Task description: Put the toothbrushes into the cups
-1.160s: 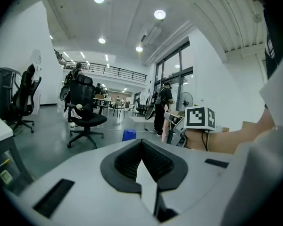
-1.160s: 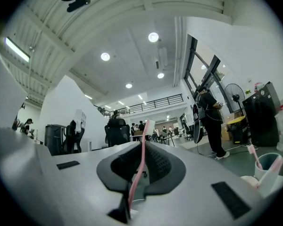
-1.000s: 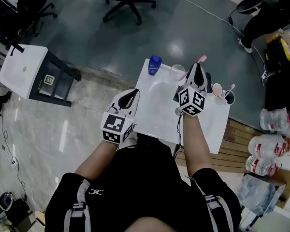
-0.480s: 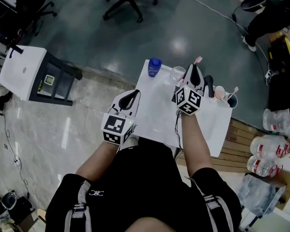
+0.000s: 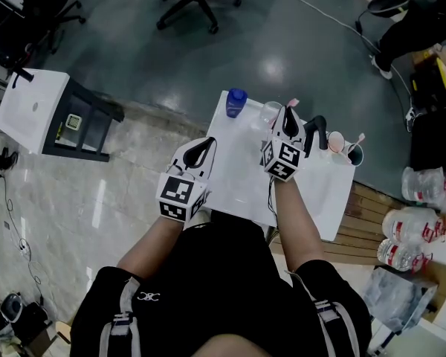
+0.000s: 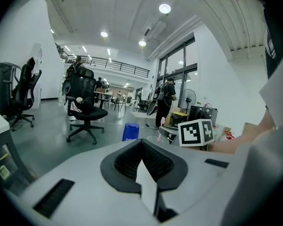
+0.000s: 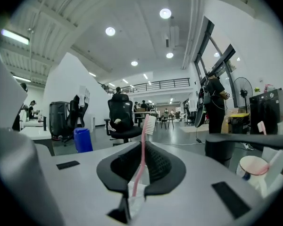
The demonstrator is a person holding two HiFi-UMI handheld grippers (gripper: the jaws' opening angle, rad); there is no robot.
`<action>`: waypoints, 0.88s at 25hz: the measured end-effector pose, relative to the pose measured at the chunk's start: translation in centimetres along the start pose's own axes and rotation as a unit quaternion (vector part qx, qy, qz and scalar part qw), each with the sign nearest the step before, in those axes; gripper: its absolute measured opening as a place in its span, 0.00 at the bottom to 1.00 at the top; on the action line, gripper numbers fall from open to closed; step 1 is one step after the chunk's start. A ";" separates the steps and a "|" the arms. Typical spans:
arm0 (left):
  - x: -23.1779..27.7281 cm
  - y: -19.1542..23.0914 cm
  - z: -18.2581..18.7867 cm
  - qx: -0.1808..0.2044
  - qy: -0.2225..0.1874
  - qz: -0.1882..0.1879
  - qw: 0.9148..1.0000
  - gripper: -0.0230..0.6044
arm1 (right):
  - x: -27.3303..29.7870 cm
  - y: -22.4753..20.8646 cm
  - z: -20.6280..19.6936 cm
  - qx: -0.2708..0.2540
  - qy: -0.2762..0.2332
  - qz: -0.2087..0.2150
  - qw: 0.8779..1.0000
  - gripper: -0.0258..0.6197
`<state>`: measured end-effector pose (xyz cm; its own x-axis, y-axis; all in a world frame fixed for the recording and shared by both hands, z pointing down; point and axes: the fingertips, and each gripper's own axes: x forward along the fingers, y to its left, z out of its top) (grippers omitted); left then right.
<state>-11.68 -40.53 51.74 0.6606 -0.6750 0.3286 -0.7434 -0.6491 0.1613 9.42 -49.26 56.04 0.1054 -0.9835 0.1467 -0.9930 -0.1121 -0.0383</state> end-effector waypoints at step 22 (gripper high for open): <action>-2.6 -1.9 0.7 0.013 -0.021 -0.006 1.000 0.06 | -3.6 -1.2 -5.0 0.060 0.073 -0.004 0.995 0.25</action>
<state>-11.89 -37.83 49.90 0.6730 -0.6814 0.2876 -0.7333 -0.6655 0.1394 9.96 -44.86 60.51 0.0952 -0.9525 0.2892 -0.9775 -0.1444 -0.1539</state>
